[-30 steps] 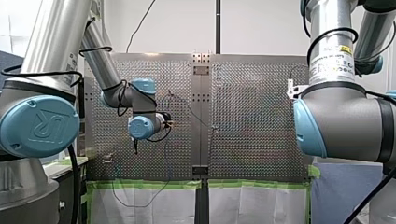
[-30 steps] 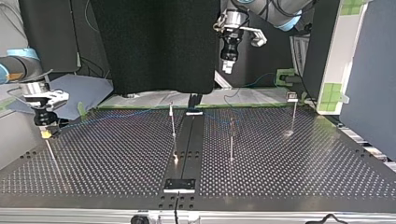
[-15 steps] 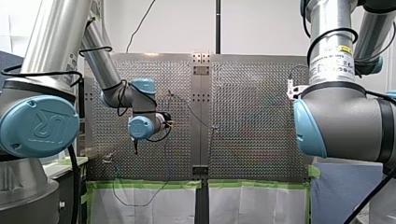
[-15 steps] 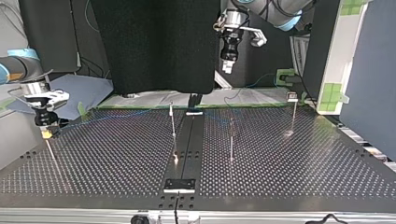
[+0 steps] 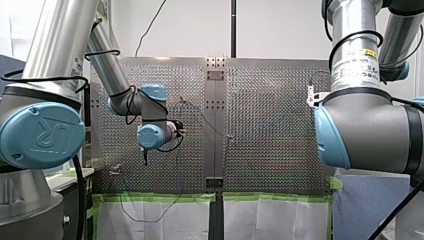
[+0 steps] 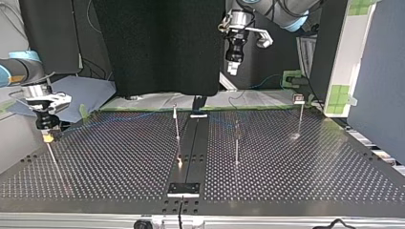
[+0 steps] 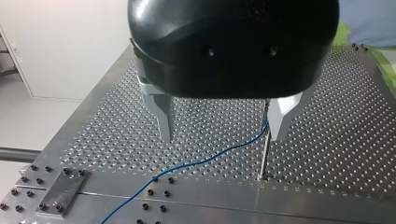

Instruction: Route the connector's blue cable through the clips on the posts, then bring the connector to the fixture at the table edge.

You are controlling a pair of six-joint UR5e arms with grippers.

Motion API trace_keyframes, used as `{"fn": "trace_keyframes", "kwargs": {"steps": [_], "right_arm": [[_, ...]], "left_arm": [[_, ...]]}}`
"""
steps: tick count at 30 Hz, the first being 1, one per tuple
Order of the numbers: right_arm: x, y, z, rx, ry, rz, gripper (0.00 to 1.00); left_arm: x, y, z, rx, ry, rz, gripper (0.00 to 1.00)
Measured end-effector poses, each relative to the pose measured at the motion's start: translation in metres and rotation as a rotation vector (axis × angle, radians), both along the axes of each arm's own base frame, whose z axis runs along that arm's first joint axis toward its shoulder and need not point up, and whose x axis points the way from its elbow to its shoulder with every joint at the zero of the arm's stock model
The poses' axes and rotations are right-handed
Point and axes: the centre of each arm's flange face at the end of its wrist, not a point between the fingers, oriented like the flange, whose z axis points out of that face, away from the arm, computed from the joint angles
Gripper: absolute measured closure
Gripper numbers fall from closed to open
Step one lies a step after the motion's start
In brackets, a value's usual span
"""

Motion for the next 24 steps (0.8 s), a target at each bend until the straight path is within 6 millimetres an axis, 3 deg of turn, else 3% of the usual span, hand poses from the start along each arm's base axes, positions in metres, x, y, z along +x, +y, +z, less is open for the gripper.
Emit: {"fn": "trace_keyframes", "kwargs": {"steps": [19, 24], "right_arm": [[0.0031, -0.001, -0.0002, -0.013, 0.017, 0.002, 1.0], [0.0052, -0.0008, -0.0003, -0.018, 0.027, 0.003, 0.93]], "left_arm": [[0.0, 0.0, 0.0, 0.0, 0.001, 0.0, 0.0], [-0.0001, 0.0, -0.0001, 0.001, 0.001, -0.001, 0.0]]}}
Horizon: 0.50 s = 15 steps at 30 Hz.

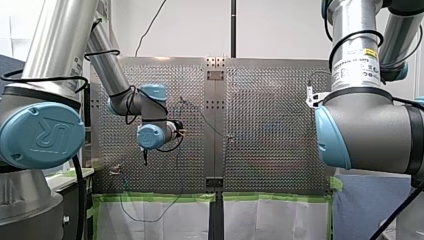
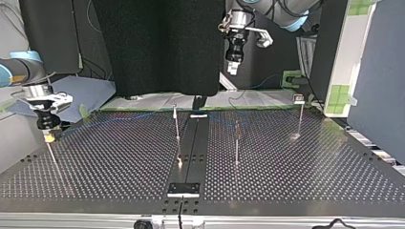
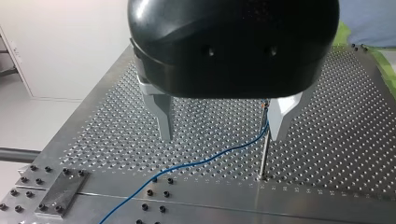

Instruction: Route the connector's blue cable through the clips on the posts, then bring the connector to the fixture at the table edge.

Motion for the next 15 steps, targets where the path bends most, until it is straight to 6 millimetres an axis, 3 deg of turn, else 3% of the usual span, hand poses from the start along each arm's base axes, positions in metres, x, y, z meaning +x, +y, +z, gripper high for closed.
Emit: {"fn": "trace_keyframes", "kwargs": {"steps": [3, 5, 6, 8, 9, 11, 12, 14, 15], "right_arm": [[0.0008, 0.0, 0.0003, -0.001, 0.002, -0.003, 0.93], [0.0009, 0.0, 0.0002, 0.0, 0.002, -0.007, 0.82], [0.0008, 0.0, 0.0002, 0.0, 0.001, -0.009, 0.82], [0.0008, -0.0002, 0.0002, 0.001, 0.0, -0.014, 0.63], [0.0008, -0.0002, 0.0002, 0.001, -0.001, -0.016, 0.63], [0.0006, -0.0003, 0.0001, 0.002, -0.003, -0.02, 0.43], [0.0005, -0.0004, 0.0001, 0.003, -0.003, -0.021, 0.43], [0.0005, -0.0004, -0.0001, 0.004, -0.004, -0.021, 0.25], [0.0005, -0.0005, -0.0003, 0.004, -0.005, -0.021, 0.25]], "left_arm": [[0.0, 0.0, 0.0, 0.0, 0.0, 0.0, 0.0], [0.0, 0.0, 0.0001, 0.0, 0.0, 0.0, 0.0], [0.0, 0.0, 0.0001, 0.0, 0.0, 0.001, 0.0], [0.0001, 0.0001, 0.0002, -0.001, -0.001, 0.001, 0.0], [0.0001, 0.0001, 0.0002, -0.001, -0.001, 0.002, 0.0], [0.0001, 0.0002, 0.0003, -0.001, -0.001, 0.002, 0.0], [0.0001, 0.0002, 0.0003, -0.001, -0.001, 0.002, 0.0], [0.0001, 0.0002, 0.0003, -0.001, -0.001, 0.003, 0.0], [0.0001, 0.0002, 0.0003, -0.001, -0.001, 0.003, 0.0]]}}
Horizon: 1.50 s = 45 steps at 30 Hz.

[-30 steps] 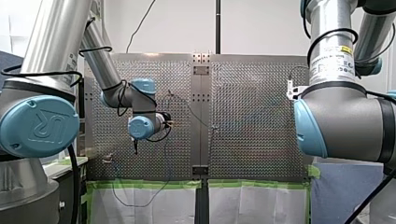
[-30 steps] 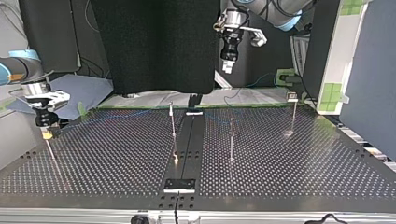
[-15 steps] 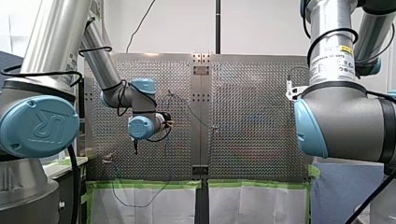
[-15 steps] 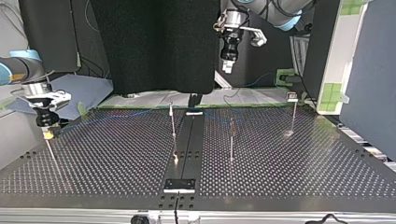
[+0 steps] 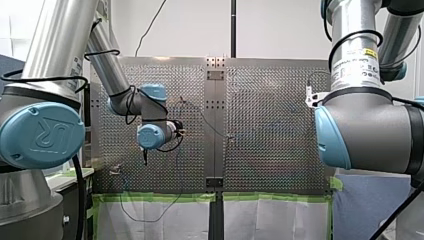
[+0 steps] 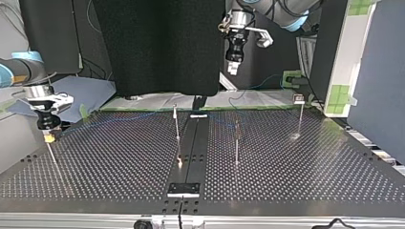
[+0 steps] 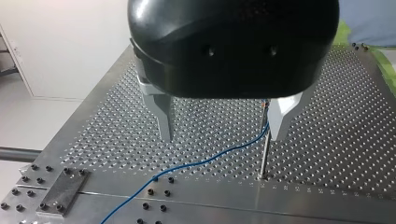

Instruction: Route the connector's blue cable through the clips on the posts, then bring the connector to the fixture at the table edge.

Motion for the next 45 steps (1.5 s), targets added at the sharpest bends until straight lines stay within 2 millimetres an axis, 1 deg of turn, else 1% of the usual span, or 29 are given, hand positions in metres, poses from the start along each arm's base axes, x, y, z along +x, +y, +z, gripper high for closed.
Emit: {"fn": "trace_keyframes", "kwargs": {"steps": [1, 2, 4, 5, 10, 11, 15, 16, 18, 19, 45], "right_arm": [[0.0, 0.0, -0.0002, 0.001, -0.001, 0.0, 0.18], [0.0, 0.0, -0.0003, 0.002, -0.001, 0.0, 0.15], [0.0009, -0.0003, 0.0008, -0.006, 0.003, 0.011, 0.15], [0.0022, -0.0002, 0.0014, -0.015, 0.007, 0.027, 0.11], [0.0038, 0.0001, 0.0023, -0.021, 0.01, 0.039, 0.11], [0.0039, 0.0002, 0.0024, -0.021, 0.01, 0.04, 0.07], [0.0045, 0.0003, 0.0028, -0.022, 0.01, 0.04, 0.07], [0.0047, 0.0003, 0.0029, -0.022, 0.01, 0.041, 0.04], [0.0051, 0.0003, 0.0032, -0.023, 0.01, 0.041, 0.04], [0.0052, 0.0004, 0.0031, -0.023, 0.01, 0.041, 0.01], [0.0052, 0.0003, 0.0027, -0.022, 0.01, 0.041, 0.01]], "left_arm": [[0.0, 0.0, -0.0001, 0.0, 0.0, 0.0, 0.0], [0.0, 0.0, -0.0002, 0.0, 0.0, 0.0, 0.0], [0.0, 0.0, -0.0003, 0.0, 0.001, 0.0, 0.0], [0.0, 0.0001, -0.0003, 0.0, 0.001, 0.0, 0.0], [0.0, 0.0, -0.0002, 0.0, 0.0, 0.0, 0.0], [0.0, 0.0, -0.0002, 0.0, 0.0, 0.0, 0.0], [0.0, 0.0, -0.0002, 0.0, 0.0, 0.0, 0.0], [0.0, 0.0, -0.0002, 0.0, 0.0, 0.0, 0.0], [0.0, 0.0, -0.0001, 0.0, 0.0, 0.0, 0.0], [0.0, 0.0, -0.0002, 0.0, 0.0, 0.0, 0.0], [0.0, 0.0, -0.0002, 0.0, 0.0, 0.0, 0.0]]}}
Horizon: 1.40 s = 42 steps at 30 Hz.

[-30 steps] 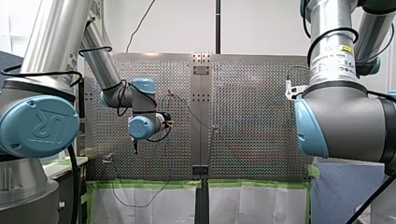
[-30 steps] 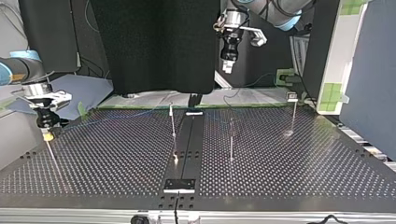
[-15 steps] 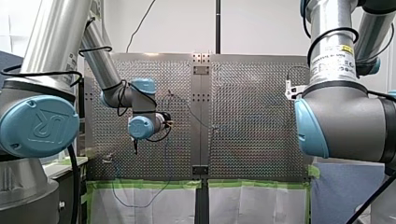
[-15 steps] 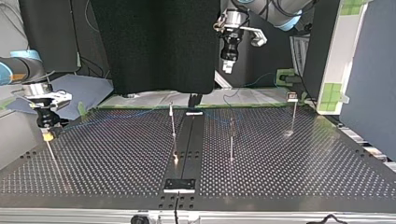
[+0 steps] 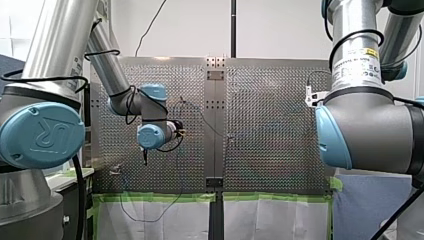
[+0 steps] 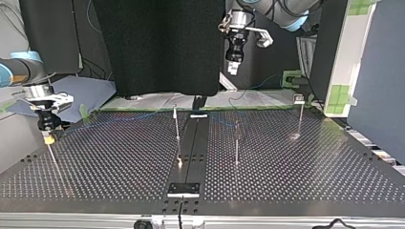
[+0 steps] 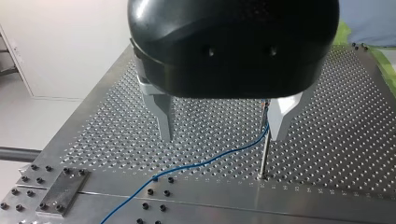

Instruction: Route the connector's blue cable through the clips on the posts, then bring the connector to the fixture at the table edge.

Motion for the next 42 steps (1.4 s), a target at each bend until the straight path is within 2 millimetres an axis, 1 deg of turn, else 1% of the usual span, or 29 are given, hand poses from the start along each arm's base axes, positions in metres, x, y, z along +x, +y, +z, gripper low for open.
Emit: {"fn": "trace_keyframes", "kwargs": {"steps": [42], "right_arm": [[0.0, 0.0, 0.0, 0.0, 0.0, 0.0, 0.01]], "left_arm": [[0.0022, -0.0012, 0.0021, -0.007, -0.014, 0.002, 0.0]]}}
